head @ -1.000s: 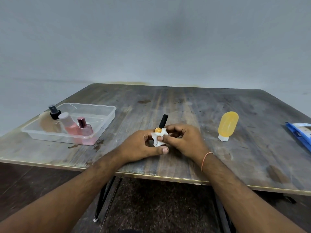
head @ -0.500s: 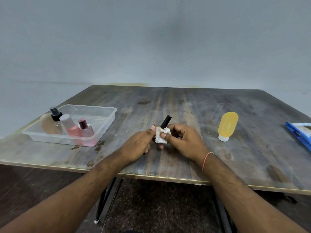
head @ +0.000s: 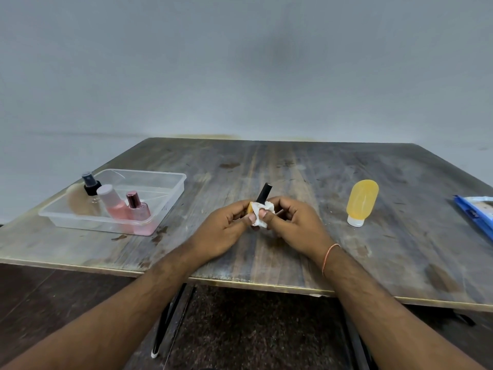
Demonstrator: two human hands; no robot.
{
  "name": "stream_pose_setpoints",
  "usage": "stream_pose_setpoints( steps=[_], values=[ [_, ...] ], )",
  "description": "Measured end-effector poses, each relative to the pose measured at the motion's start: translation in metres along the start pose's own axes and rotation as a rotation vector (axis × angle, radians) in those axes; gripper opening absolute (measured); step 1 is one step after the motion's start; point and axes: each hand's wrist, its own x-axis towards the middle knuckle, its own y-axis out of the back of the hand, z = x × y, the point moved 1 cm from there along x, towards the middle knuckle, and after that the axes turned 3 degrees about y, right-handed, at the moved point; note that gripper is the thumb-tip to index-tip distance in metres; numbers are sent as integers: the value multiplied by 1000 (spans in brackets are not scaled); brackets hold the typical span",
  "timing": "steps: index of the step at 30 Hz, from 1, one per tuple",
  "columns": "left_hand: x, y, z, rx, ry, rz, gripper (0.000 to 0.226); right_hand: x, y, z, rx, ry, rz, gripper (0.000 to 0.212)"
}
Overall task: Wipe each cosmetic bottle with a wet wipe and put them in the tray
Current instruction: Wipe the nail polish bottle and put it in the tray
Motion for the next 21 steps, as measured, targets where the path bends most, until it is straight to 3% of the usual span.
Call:
stream_pose_setpoints(
  steps=[7,12,17,21],
  values=[
    [-5,-4,-4,366,-86,164,34,0,2,0,-42,20,120,15],
    [-7,-7,-5,528,-119,198,24,-4,4,-5,-40,49,180,9],
    [-7,-6,-3,519,-143,206,31,-4,5,-4,47,33,295,11],
    [-7,-5,-3,495,-144,197,24,0,6,3,62,3,285,19]
  ],
)
